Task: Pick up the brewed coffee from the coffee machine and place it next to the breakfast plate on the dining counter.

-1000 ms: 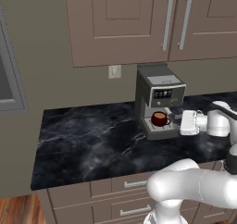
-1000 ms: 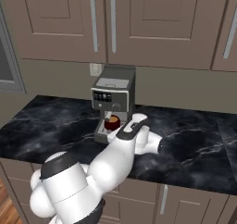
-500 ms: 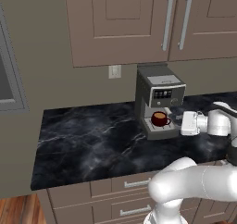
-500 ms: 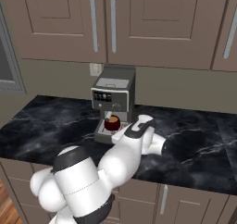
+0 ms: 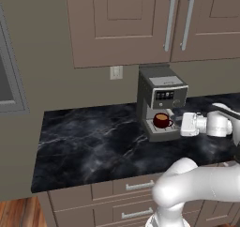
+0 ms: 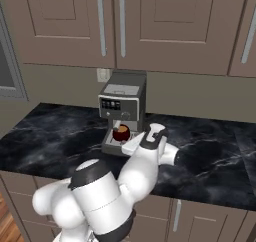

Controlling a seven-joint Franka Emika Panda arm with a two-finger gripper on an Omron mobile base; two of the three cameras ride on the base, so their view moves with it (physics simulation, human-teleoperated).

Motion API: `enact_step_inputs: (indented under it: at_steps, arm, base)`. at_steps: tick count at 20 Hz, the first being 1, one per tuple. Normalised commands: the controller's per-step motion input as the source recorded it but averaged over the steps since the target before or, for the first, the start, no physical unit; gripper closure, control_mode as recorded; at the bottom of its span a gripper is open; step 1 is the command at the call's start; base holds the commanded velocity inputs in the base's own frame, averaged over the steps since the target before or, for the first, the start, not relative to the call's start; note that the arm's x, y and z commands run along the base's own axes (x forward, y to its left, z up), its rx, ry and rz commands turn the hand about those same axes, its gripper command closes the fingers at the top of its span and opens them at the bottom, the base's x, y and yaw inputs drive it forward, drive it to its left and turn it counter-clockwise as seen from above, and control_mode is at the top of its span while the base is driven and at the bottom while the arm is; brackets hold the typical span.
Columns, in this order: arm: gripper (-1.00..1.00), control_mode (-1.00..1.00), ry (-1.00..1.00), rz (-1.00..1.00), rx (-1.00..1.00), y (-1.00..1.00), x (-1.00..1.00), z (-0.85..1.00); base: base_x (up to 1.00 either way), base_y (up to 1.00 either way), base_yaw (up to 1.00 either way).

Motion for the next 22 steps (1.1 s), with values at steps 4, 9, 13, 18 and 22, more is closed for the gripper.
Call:
enact_step_inputs:
  at_steps: [4,9,13,18,22]
  arm:
    - [-1.00,-1.00,0.00,0.00,0.00,0.04,0.17,-0.12]
    - [-1.00,-1.00,0.00,0.00,0.00,0.01,0.15,-0.04]
    - [-1.00,-1.00,0.00,0.00,0.00,0.00,0.16,-0.01]
    - [-1.00,-1.00,0.00,0.00,0.00,0.18,0.01,0.00]
    - [-1.00,-1.00,0.00,0.00,0.00,0.18,0.00,0.00]
  base:
    - [0.00,0.00,0.00]
    - [0.00,0.00,0.00]
    - [0.00,0.00,0.00]
    - [0.00,0.00,0.00]
    - [0.00,0.00,0.00]
